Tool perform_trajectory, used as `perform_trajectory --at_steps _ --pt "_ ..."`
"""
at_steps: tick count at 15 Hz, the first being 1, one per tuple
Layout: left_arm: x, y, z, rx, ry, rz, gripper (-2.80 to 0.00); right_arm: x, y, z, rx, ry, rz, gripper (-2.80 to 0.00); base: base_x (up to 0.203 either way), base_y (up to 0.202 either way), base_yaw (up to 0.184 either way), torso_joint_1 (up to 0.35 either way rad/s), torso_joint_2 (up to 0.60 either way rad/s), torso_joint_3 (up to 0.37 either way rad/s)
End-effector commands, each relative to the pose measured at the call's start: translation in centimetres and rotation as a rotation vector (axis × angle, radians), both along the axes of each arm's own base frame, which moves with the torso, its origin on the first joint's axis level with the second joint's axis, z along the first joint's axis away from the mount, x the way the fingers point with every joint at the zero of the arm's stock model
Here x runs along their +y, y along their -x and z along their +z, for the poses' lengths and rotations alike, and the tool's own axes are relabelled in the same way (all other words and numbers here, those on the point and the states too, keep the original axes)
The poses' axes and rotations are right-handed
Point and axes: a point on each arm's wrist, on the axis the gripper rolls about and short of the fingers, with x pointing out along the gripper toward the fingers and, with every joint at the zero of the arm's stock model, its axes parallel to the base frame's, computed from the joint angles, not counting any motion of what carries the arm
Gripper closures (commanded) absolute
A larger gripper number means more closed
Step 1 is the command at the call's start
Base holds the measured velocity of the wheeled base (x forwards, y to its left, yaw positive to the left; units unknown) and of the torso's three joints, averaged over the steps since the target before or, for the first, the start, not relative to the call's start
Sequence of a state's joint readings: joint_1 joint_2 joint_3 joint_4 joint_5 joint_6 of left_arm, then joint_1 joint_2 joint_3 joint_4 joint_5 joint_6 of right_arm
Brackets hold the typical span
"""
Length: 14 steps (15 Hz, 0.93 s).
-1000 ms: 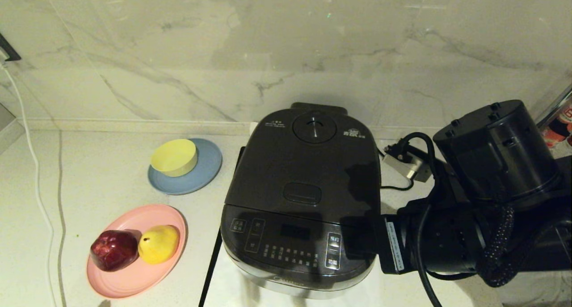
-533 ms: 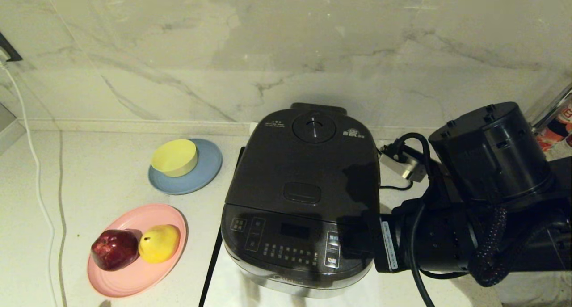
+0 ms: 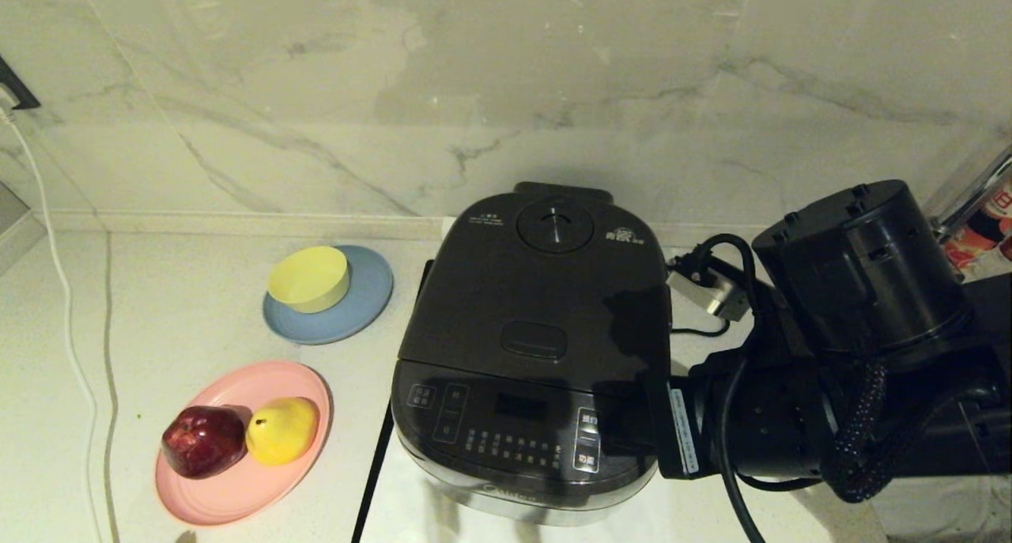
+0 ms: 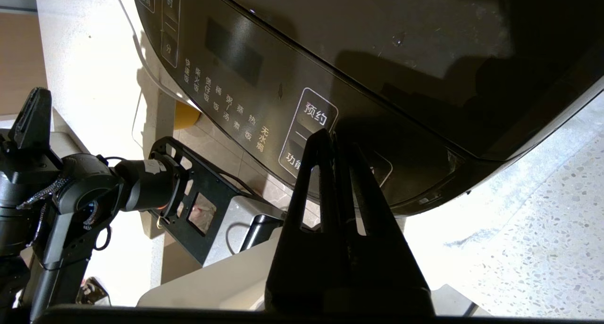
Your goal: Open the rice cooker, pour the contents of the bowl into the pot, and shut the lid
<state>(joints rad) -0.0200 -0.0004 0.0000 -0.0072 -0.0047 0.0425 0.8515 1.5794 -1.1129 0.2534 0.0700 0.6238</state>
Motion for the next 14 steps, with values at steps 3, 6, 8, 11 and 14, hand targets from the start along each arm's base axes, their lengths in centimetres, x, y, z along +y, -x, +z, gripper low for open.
perform_trajectory --at_steps 3,6,8,11,14 --pt "0.0 -0.1 -0.3 0.008 0.000 0.000 0.00 -0.1 0.0 0.0 0.002 0.000 -0.003 0.00 0.000 0.000 0.000 0.000 0.00 0.000" --pt "0.0 -0.1 -0.3 0.008 -0.001 0.000 0.00 -0.1 0.1 0.0 0.002 0.001 -0.004 0.00 0.000 0.000 0.000 0.000 0.00 0.000" --pt "0.0 -0.1 -0.3 0.008 -0.001 0.000 0.00 -0.4 0.4 0.2 -0.002 -0.003 -0.003 0.00 0.000 0.000 0.000 0.000 0.00 0.000" --pt "0.0 -0.1 -0.3 0.008 0.001 0.000 0.00 -0.9 0.9 0.9 -0.020 -0.025 -0.002 0.00 0.000 0.000 0.000 0.000 0.00 0.000" --pt "0.0 -0.1 -0.3 0.008 0.001 0.000 0.00 -1.8 1.6 2.1 -0.048 -0.057 -0.003 0.00 0.000 0.000 0.000 0.000 0.00 0.000"
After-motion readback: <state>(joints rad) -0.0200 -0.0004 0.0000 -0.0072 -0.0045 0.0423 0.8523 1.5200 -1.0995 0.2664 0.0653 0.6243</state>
